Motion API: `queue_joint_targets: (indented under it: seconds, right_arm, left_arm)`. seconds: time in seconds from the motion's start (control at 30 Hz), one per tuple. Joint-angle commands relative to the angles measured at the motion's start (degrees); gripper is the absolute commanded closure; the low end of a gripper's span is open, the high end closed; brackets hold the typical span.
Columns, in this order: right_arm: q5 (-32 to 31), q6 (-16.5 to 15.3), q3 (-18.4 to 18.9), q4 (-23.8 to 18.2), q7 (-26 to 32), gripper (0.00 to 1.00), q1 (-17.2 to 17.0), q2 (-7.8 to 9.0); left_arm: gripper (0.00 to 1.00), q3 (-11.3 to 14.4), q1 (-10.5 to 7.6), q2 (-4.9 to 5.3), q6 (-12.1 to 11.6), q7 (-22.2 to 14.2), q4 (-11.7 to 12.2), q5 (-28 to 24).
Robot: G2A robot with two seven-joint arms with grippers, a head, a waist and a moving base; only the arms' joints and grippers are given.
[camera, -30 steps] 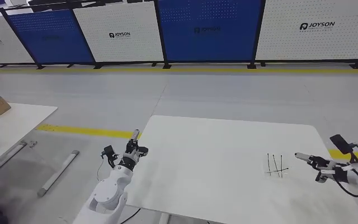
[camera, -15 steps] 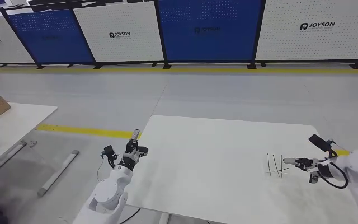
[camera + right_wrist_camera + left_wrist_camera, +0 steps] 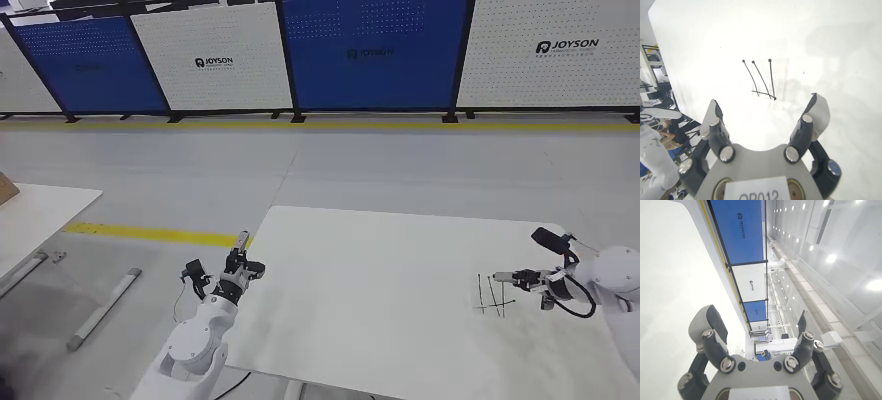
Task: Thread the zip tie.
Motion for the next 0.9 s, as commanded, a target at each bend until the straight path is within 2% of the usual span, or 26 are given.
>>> queue_joint_targets:
  seconds: [0.0, 0.27, 0.33, 0.43, 0.5, 0.53, 0.57, 0.63, 0.73, 0.87]
  right_arm:
    - [-0.08, 0.05, -0.13, 0.19, 0.81, 0.0, 0.16, -0.03]
    - [0.01, 0.14, 0.21, 0.4, 0.0, 0.0, -0.01, 0.03]
    - [0.62, -0.66, 1.35, 0.14, -2.22, 0.0, -1.33, 0.31]
    - [1.48, -2.36, 3.3, -1.01, -1.69, 0.0, -2.88, 1.01]
    - [1.55, -2.2, 4.24, -1.78, -1.42, 0.28, -3.57, 1.37]
    - [1.53, -2.12, 4.47, -2.12, -1.32, 0.35, -3.82, 1.48]
    - [1.4, -1.88, 4.65, -2.39, -1.29, 0.53, -4.02, 1.58]
    - [1.24, -1.69, 4.72, -3.09, -0.87, 0.55, -4.38, 1.73]
    - [0.5, -1.28, 3.94, -3.5, -0.05, 0.68, -4.35, 1.75]
    - [0.25, -0.64, 2.64, -2.53, 0.37, 0.71, -3.48, 1.52]
  left_arm:
    - [0.0, 0.0, 0.0, 0.0, 0.0, 0.0, 0.0, 0.0]
    - [0.0, 0.0, 0.0, 0.0, 0.0, 0.0, 0.0, 0.0]
    - [0.0, 0.0, 0.0, 0.0, 0.0, 0.0, 0.0, 0.0]
    - [0.0, 0.0, 0.0, 0.0, 0.0, 0.0, 0.0, 0.0]
    - [0.0, 0.0, 0.0, 0.0, 0.0, 0.0, 0.0, 0.0]
    - [0.0, 0.0, 0.0, 0.0, 0.0, 0.0, 0.0, 0.0]
    - [0.0, 0.0, 0.0, 0.0, 0.0, 0.0, 0.0, 0.0]
    - [0.0, 0.0, 0.0, 0.0, 0.0, 0.0, 0.0, 0.0]
    - [0.0, 0.0, 0.0, 0.0, 0.0, 0.0, 0.0, 0.0]
    - [0.0, 0.0, 0.0, 0.0, 0.0, 0.0, 0.0, 0.0]
